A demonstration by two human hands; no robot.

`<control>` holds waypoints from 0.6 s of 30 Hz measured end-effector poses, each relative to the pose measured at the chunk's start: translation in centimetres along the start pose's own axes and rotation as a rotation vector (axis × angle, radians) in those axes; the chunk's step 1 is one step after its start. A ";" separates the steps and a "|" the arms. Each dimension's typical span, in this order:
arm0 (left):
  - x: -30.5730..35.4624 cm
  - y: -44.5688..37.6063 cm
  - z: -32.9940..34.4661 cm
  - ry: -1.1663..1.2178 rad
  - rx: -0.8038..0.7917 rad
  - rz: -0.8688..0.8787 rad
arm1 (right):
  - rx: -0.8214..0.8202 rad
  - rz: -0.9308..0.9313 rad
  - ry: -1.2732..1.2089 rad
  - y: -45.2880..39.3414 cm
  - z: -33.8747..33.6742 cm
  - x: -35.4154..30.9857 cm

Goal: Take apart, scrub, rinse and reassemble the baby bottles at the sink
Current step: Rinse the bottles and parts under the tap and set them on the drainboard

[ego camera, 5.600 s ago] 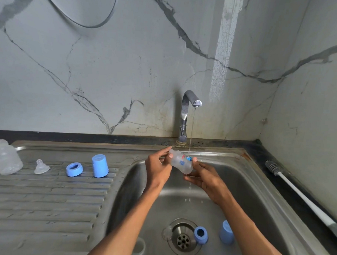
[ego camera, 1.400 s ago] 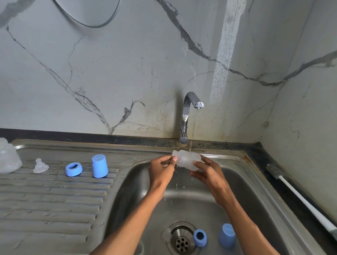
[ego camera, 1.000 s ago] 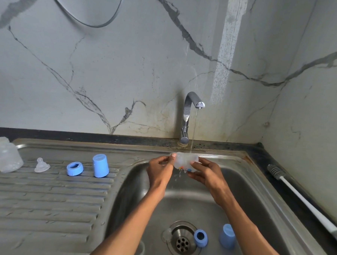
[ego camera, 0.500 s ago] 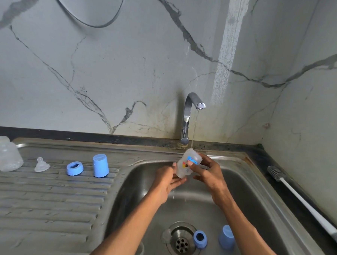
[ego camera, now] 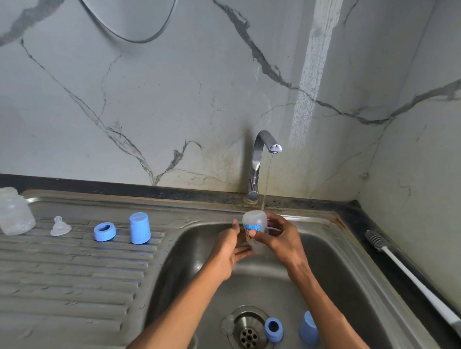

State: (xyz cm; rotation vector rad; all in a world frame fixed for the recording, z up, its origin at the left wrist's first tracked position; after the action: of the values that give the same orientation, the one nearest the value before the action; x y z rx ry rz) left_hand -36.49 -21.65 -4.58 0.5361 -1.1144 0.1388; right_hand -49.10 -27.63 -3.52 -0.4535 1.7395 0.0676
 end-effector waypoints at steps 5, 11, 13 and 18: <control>0.9 -0.1 -0.1 -0.256 -0.053 0.261 | 0.004 -0.005 0.070 0.5 0.0 -0.6; 0.8 0.2 -0.4 -0.019 -0.056 0.231 | -0.007 -0.047 0.099 0.9 0.0 -0.3; 1.0 0.5 -0.6 0.115 -0.074 0.170 | -0.005 -0.048 0.077 0.9 -0.4 0.0; 0.7 1.7 -1.1 0.295 -0.116 0.030 | 0.011 0.030 -0.076 1.0 -1.1 0.2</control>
State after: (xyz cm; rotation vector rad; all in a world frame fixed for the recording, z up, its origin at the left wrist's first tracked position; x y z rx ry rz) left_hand -35.93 -19.78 -3.72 0.3816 -0.8369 0.1725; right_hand -50.46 -27.09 -3.70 -0.4114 1.6715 0.0950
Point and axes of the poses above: each hand's wrist, its own y-axis away from the middle knuckle, its own z-axis out of the palm, x = y × z, the point moved 2 cm from there along -y, towards the middle knuckle, and after that the axes turned 1 degree about -y, right-handed, at the moved point
